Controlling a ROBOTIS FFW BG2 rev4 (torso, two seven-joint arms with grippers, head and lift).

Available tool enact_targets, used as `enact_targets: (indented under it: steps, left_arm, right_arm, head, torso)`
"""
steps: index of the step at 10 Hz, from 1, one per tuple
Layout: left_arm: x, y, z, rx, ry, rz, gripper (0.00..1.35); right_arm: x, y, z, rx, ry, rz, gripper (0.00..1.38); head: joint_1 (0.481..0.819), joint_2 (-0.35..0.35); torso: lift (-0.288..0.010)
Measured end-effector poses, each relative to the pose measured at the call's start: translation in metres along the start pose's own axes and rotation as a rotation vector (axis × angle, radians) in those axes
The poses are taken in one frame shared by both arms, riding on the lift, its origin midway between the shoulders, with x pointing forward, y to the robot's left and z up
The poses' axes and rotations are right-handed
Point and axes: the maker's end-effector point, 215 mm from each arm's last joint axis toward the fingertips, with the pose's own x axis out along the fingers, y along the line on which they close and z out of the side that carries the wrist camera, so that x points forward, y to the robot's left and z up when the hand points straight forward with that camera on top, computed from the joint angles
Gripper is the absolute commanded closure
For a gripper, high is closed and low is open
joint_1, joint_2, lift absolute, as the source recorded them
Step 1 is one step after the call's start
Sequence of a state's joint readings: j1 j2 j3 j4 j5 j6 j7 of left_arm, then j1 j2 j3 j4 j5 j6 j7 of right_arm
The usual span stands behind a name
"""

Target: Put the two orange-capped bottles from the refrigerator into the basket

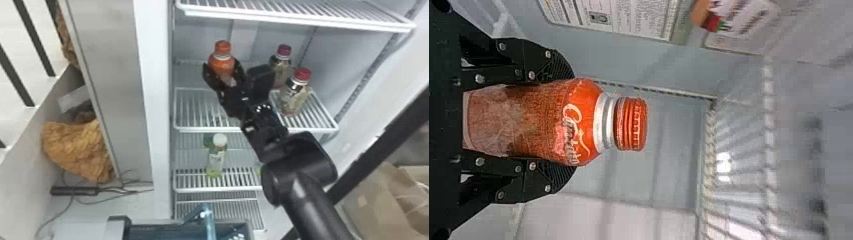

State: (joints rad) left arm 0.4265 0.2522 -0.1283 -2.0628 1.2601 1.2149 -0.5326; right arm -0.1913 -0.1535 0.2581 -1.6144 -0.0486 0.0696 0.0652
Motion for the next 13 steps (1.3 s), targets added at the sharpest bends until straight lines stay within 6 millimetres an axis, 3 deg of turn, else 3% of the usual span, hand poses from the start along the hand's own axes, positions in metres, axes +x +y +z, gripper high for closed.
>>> enact_targets:
  steps: [2, 4, 6, 8, 10, 13]
  left_arm:
    - [0.001, -0.002, 0.001, 0.000, -0.003, -0.006, 1.21]
    - [0.001, -0.003, 0.003, 0.002, -0.007, -0.009, 1.21]
    - [0.000, -0.003, 0.004, 0.004, -0.009, -0.009, 1.21]
    - [0.001, -0.003, 0.005, 0.009, -0.006, -0.009, 1.21]
    - [0.001, -0.003, 0.005, 0.010, -0.006, -0.007, 1.21]
    - [0.000, -0.002, 0.005, 0.010, -0.009, -0.004, 1.21]
  right_arm:
    - [-0.054, -0.011, 0.025, 0.033, -0.017, -0.018, 0.87]
    - [-0.105, -0.006, 0.049, 0.078, -0.019, -0.004, 0.87]
    - [-0.156, 0.018, 0.077, 0.142, -0.003, 0.054, 0.87]
    - [-0.202, 0.046, 0.092, 0.195, 0.067, 0.137, 0.87]
    - [-0.243, 0.058, 0.083, 0.224, 0.190, 0.171, 0.87]
    - [-0.298, 0.049, 0.048, 0.223, 0.409, 0.147, 0.87]
  head:
    - [0.695, -0.262]
    - [0.695, -0.293]
    - [0.695, -0.312]
    - [0.695, -0.315]
    - [0.695, -0.347]
    - [0.695, -0.350]
  torso:
    - [-0.040]
    - [-0.040]
    - [-0.040]
    - [-0.040]
    - [-0.040]
    - [-0.040]
